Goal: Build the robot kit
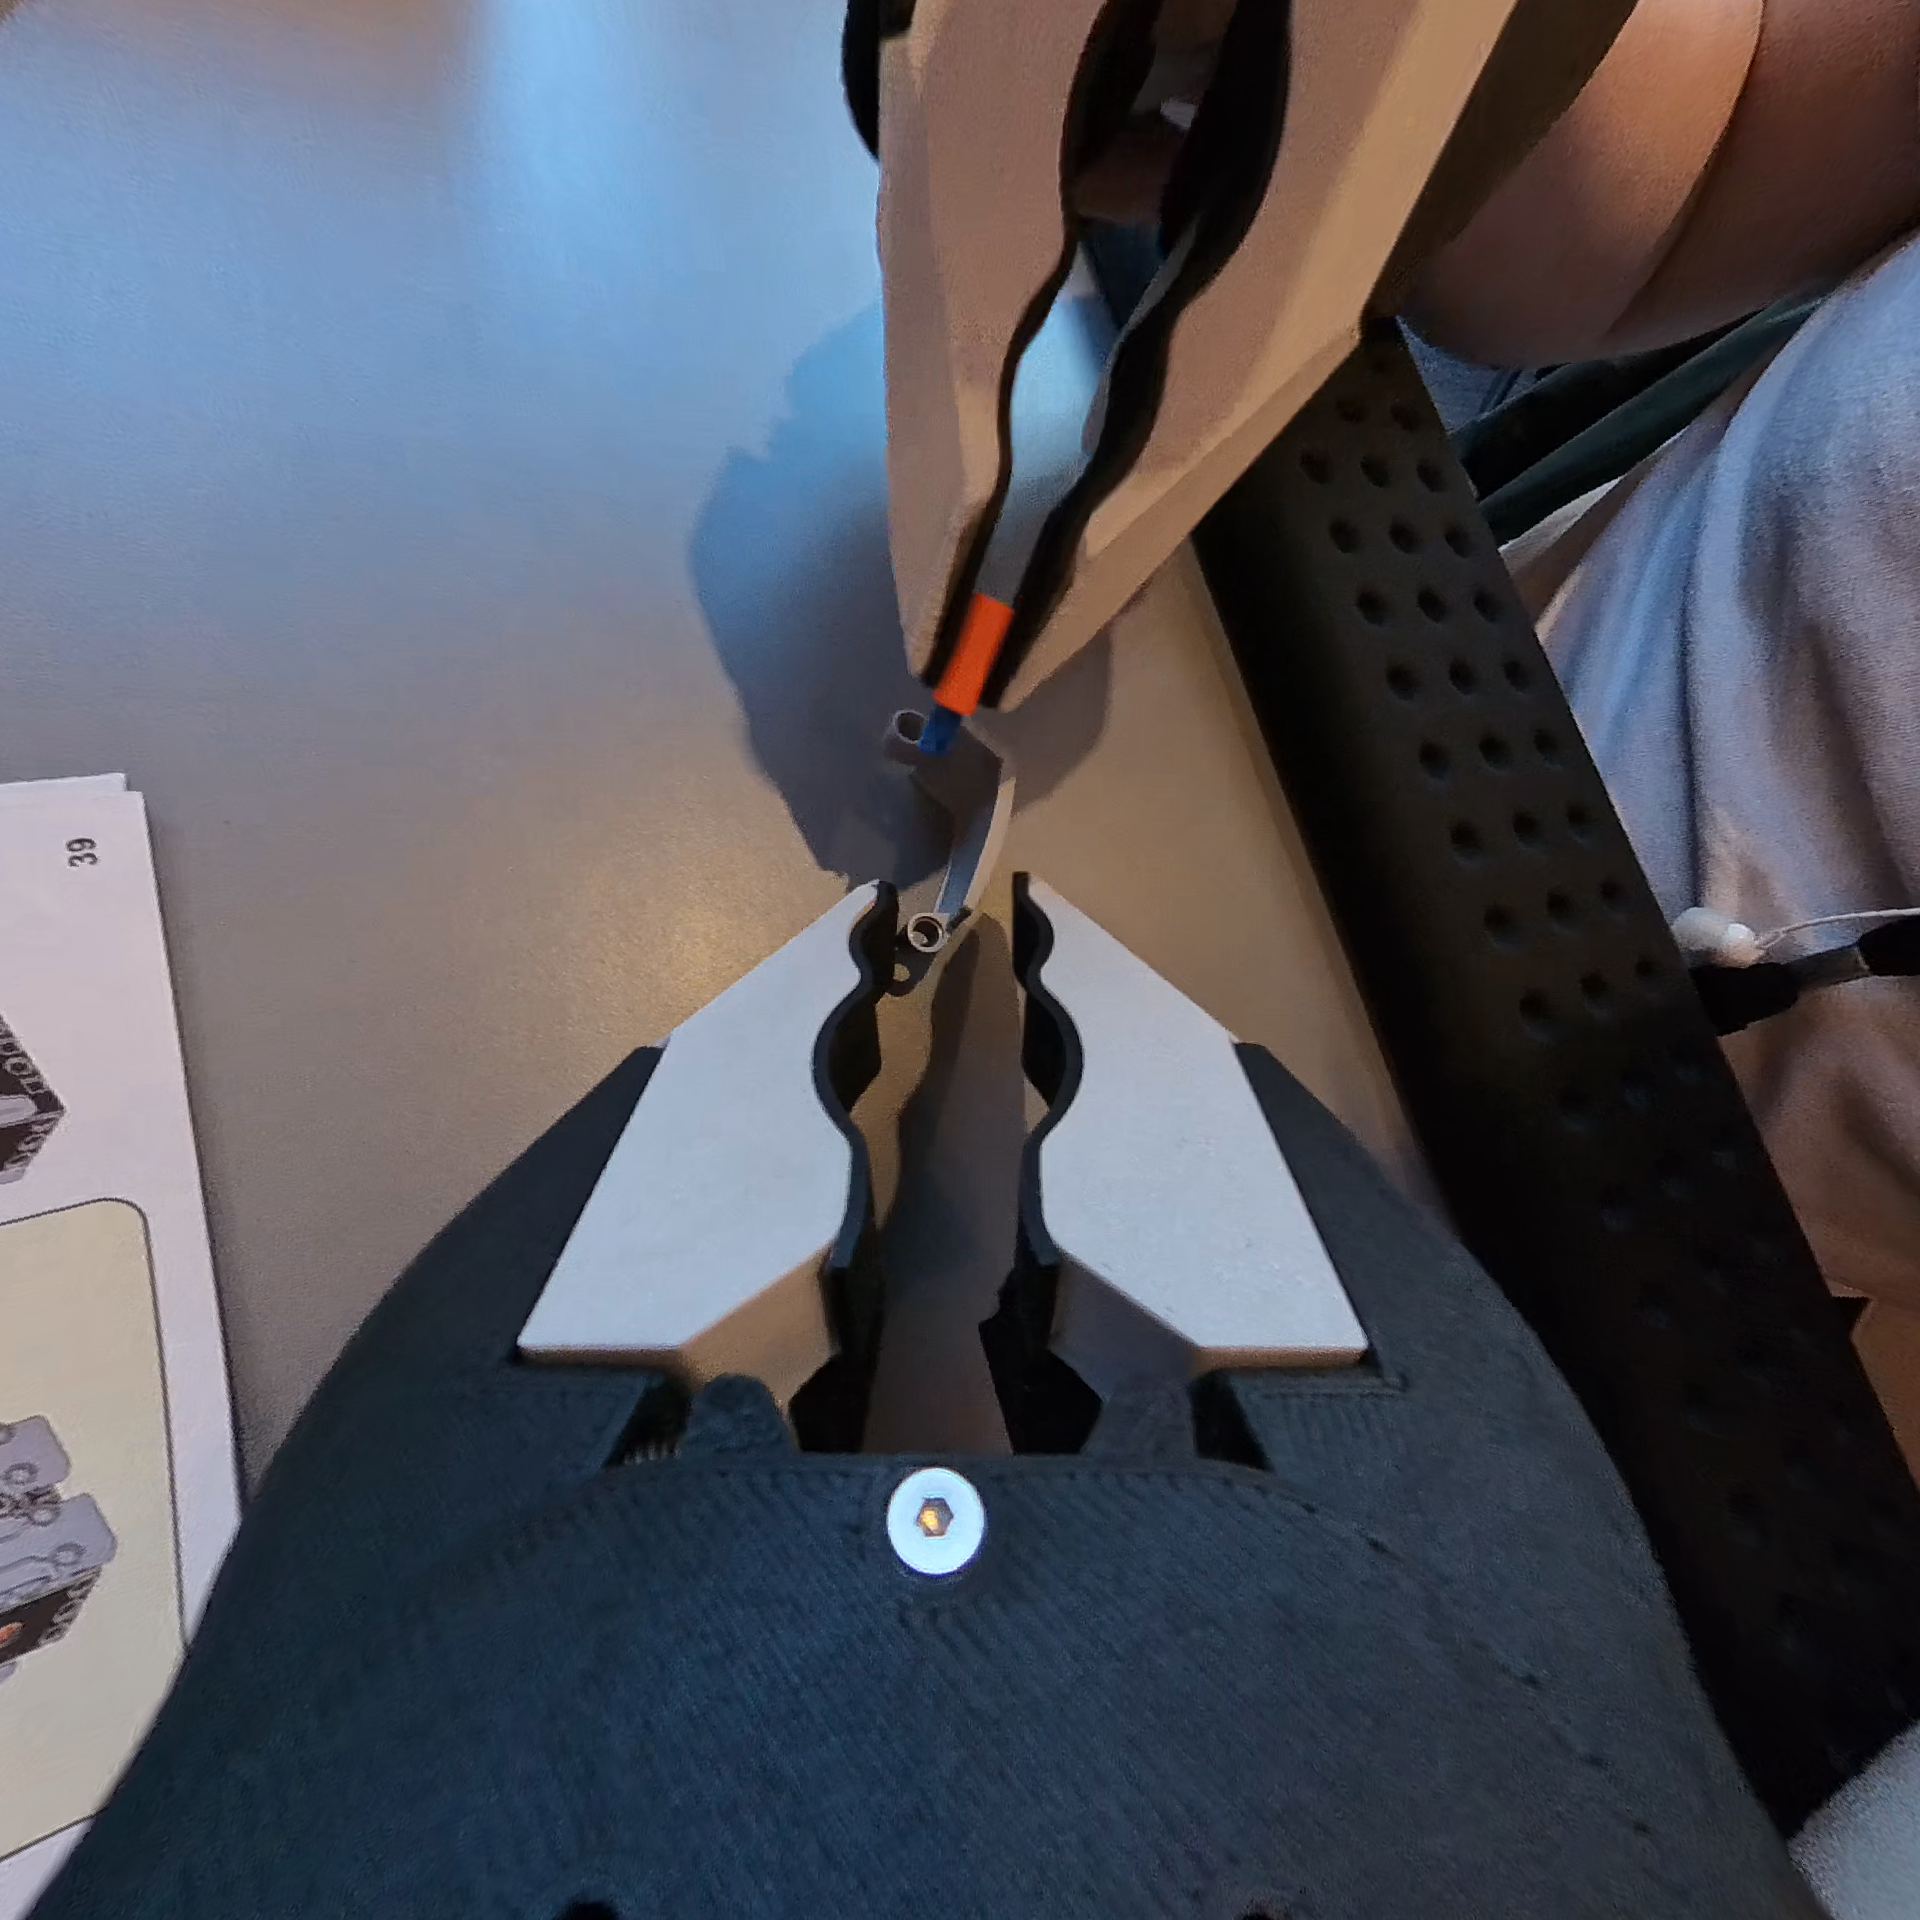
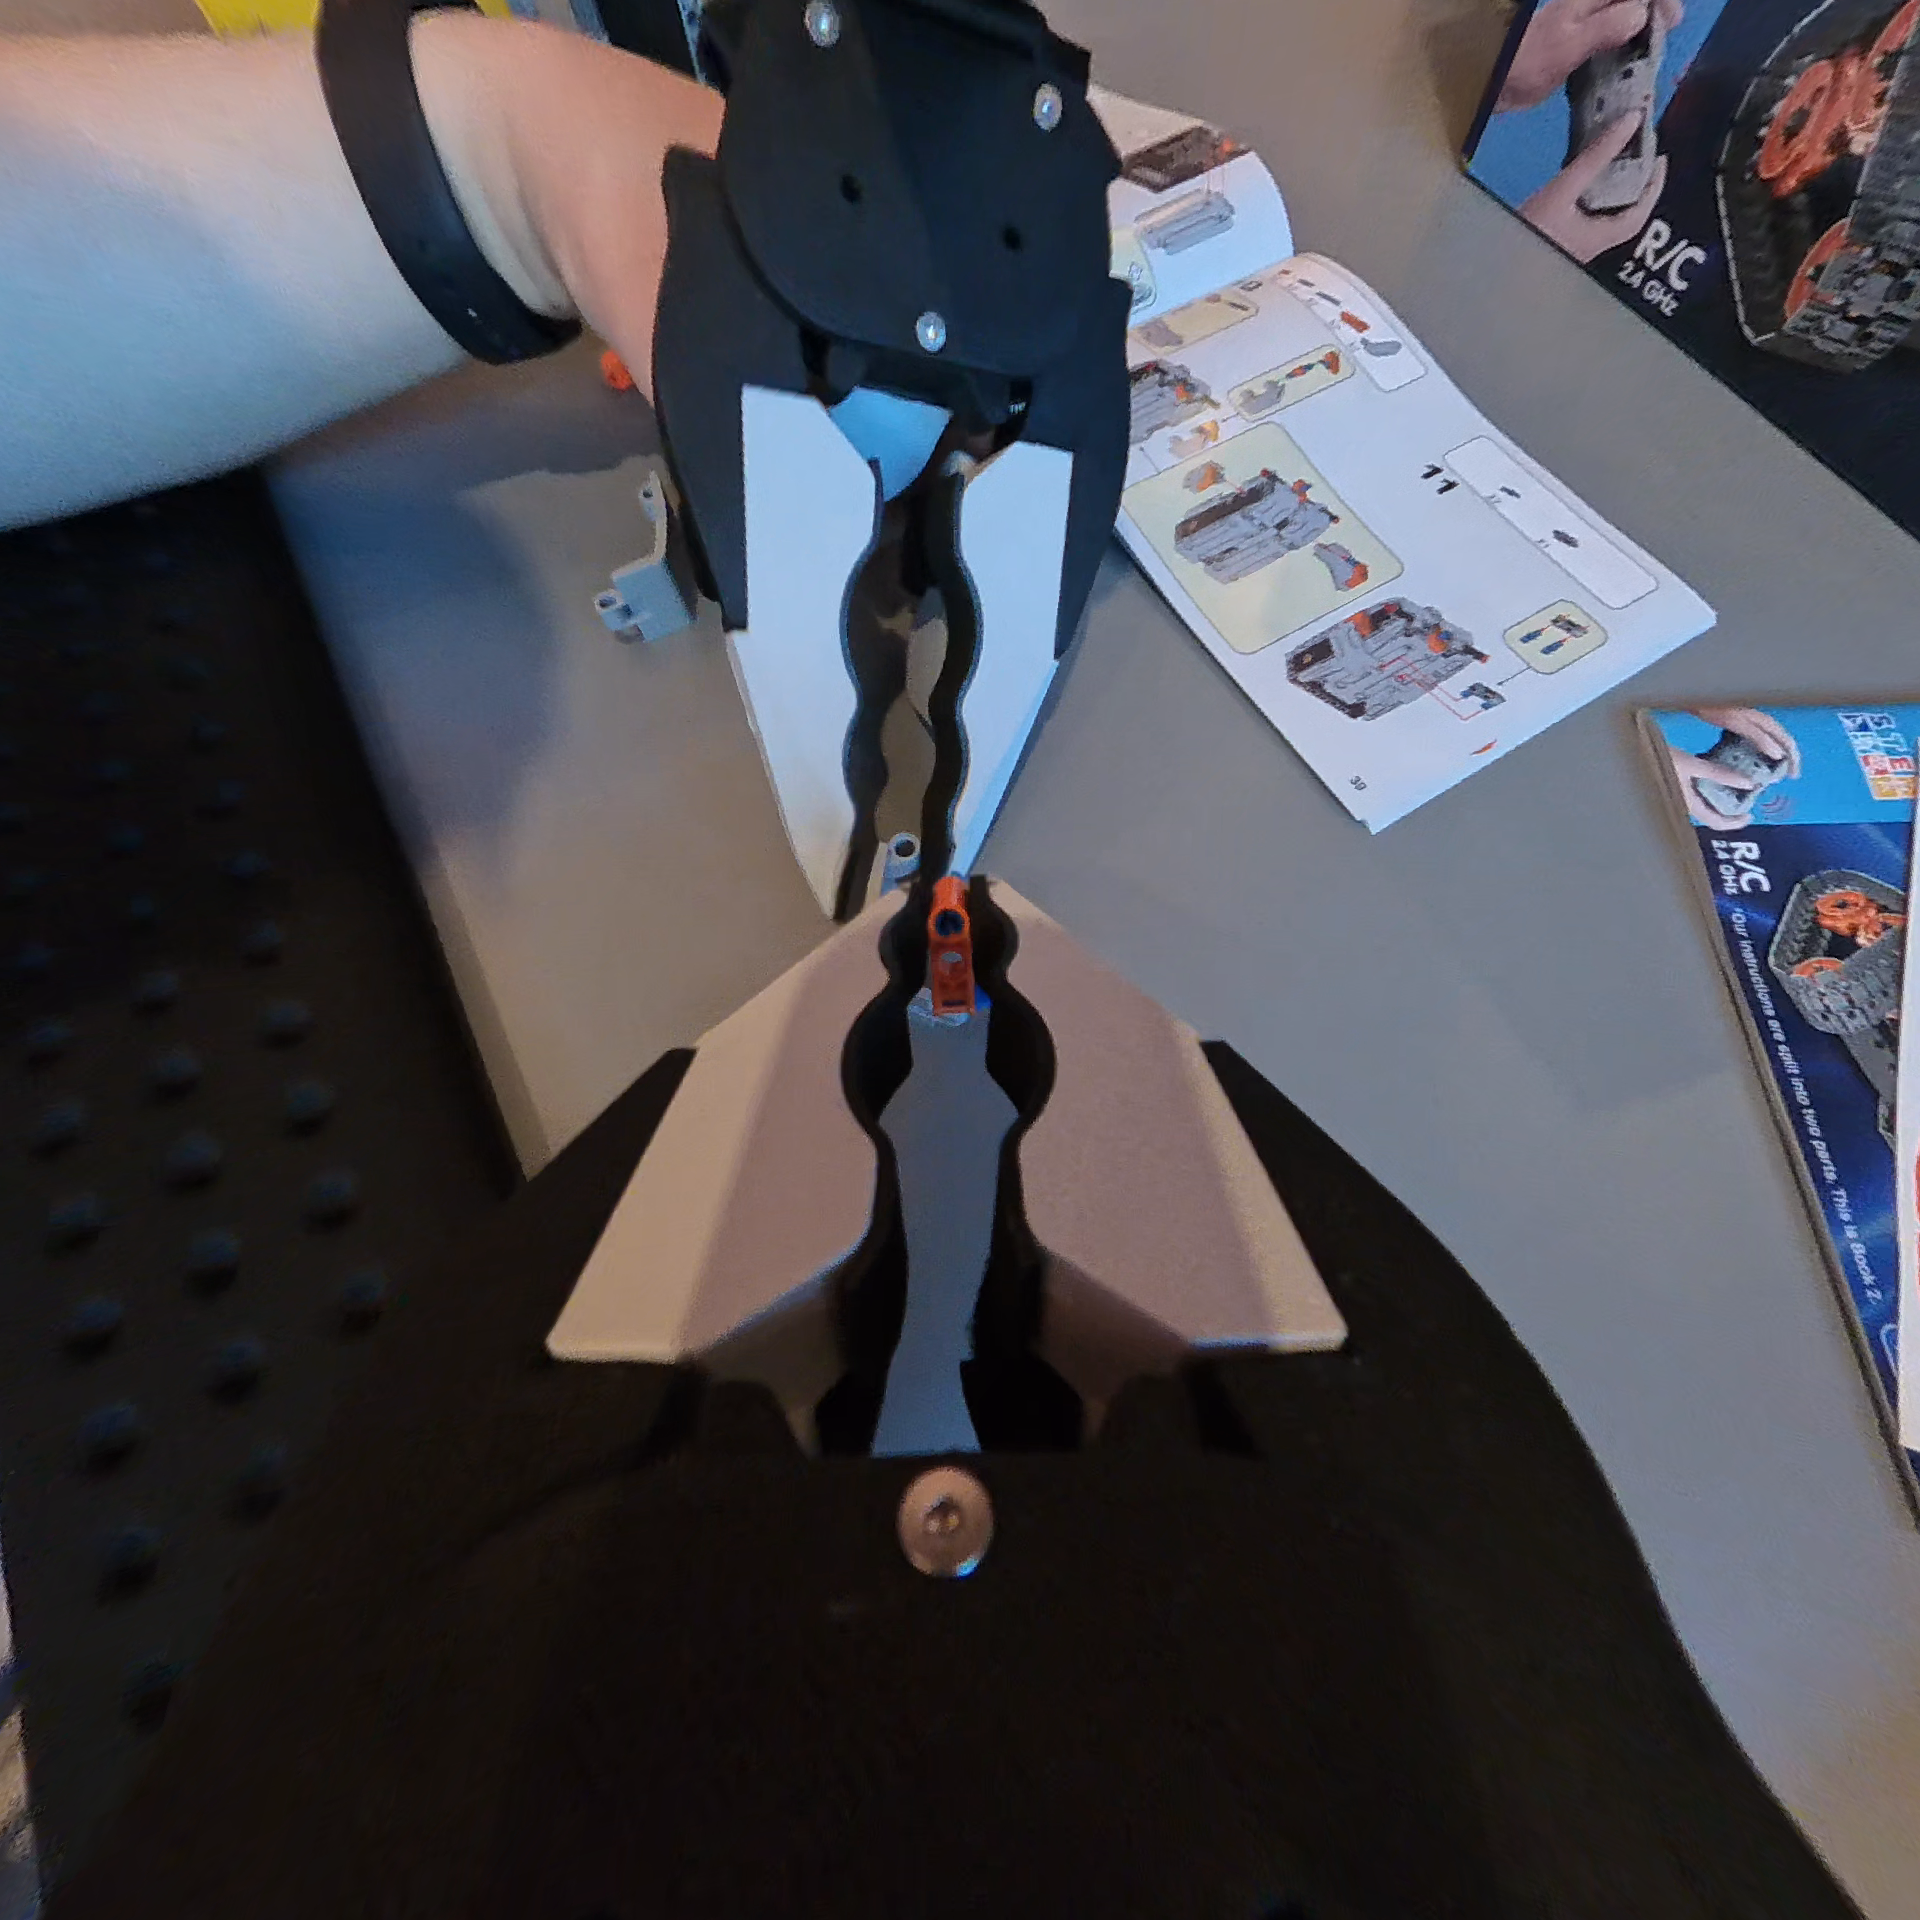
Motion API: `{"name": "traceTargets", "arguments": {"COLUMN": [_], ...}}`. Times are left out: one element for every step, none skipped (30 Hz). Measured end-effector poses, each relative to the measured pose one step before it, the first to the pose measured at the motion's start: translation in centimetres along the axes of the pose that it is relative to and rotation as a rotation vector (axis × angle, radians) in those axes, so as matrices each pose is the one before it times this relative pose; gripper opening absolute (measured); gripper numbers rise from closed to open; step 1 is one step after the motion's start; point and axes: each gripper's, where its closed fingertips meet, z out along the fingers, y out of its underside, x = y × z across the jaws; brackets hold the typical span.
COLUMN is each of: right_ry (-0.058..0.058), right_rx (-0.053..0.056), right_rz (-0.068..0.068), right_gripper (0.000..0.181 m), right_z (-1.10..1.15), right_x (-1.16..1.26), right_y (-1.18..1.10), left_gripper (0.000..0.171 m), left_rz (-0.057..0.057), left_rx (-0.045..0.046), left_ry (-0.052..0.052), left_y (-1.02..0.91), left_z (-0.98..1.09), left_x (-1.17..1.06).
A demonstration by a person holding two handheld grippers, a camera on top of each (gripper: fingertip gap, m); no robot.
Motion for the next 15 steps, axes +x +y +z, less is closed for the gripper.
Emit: {"name": "traceTargets", "arguments": {"right_ry": [-0.0186, -0.0205, -0.0012, 0.0075, 0.006, 0.0043, 0.0052, 0.0038, 0.0011, 0.0001, 0.0013, 0.0055, 0.0065, 0.0071, 0.0026], "right_rx": [-0.0115, -0.0094, -0.0017, -0.0001, -0.0099, -0.0154, -0.0084, 0.0007, 0.0086, 0.008, 0.0054, 0.004, 0.0087, 0.0004, -0.0011], "right_rz": [-0.0086, -0.0007, -0.0041, -0.0105, -0.0044, 0.0041, 0.005, 0.0022, 0.0026, 0.0032, 0.0033, 0.0018, 0.0013, 0.0049, 0.0011], "right_gripper": [0.006, 0.006, 0.006, 0.006, 0.006, 0.006, 0.006, 0.006, 0.006, 0.006, 0.006, 0.006, 0.006, 0.006, 0.006], "right_z": [0.234, 0.188, 0.096, 0.036, 0.032, 0.044, 0.047, 0.016, -0.011, -0.008, 0.006, 0.009, -0.009, 0.005, 0.024], "right_x": [-0.302, -0.356, -0.097, 0.043, 0.087, 0.113, 0.105, 0.055, -0.007, -0.008, 0.026, 0.076, 0.087, 0.106, 0.03], "right_y": [0.262, 0.174, 0.072, 0.067, 0.224, 0.333, 0.248, 0.138, -0.008, -0.007, 0.027, 0.049, -0.014, 0.132, 0.181], "left_gripper": [0.021, 0.021, 0.019, 0.014, 0.011, 0.007, 0.006, 0.006, 0.006, 0.006, 0.006, 0.005, 0.005, 0.005, 0.006], "left_rz": [-0.0005, 0.0058, 0.0065, 0.0043, 0.0005, -0.0022, -0.0034, -0.0007, 0.003, 0.002, 0.0008, -0.0009, -0.0033, -0.0046, -0.0065], "left_rx": [0.00014, -0.00096, -0.00215, -0.00432, -0.0058, -0.01409, -0.00768, -0.00372, -0.00393, -0.00428, -0.00345, 0.00186, 0.00324, 0.00558, 0.00743], "left_ry": [0.0024, -0.0018, -0.006, -0.0063, 0.0006, 0.0145, 0.0177, 0.0019, -0.0017, -0.0045, -0.0058, -0.0011, -0.0033, -0.0002, -0.0009], "left_y": [0.012, 0.031, 0.033, 0.058, 0.059, 0.165, 0.059, -0.008, -0.019, -0.042, -0.065, -0.157, -0.174, -0.22, -0.281], "left_z": [-0.011, 0.001, 0.016, 0.043, 0.029, 0.048, 0.08, 0.023, -0.027, -0.078, -0.121, -0.138, -0.132, -0.127, -0.12], "left_x": [0.045, 0.036, -0.042, -0.082, -0.004, 0.217, 0.274, 0.055, 0.034, 0.032, 0.029, 0.115, 0.044, 0.078, 0.06]}}
